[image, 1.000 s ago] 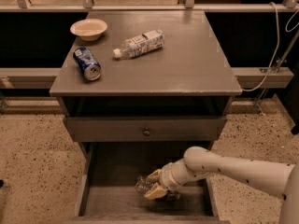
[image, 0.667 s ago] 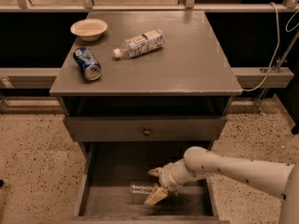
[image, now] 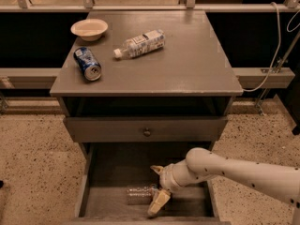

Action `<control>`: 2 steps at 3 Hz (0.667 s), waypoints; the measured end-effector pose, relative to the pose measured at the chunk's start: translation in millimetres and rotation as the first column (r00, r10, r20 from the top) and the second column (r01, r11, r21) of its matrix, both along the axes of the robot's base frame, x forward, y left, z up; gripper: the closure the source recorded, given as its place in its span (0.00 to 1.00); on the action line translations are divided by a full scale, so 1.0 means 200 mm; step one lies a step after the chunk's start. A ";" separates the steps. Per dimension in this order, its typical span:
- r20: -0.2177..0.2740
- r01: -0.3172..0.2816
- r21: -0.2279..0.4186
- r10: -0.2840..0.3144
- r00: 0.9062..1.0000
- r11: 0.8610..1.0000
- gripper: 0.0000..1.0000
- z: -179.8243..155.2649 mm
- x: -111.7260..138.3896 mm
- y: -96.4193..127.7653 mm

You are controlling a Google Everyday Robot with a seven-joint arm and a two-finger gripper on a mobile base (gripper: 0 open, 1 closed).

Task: Place water bottle into middle drawer

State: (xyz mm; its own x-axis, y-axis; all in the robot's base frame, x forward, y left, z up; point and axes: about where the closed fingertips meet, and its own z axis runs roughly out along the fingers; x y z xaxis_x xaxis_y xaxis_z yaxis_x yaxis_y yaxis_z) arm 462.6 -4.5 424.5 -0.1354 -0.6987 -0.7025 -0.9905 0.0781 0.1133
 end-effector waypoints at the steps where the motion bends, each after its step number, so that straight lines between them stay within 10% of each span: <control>1: 0.090 -0.056 -0.038 0.059 0.994 0.998 0.00 0.15 -0.08 0.01; 2: 0.175 -0.034 -0.114 0.054 0.983 0.993 0.00 0.28 -0.20 -0.08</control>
Offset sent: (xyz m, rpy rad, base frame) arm -0.0889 -0.0505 0.0906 -0.2437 -0.3099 -0.0361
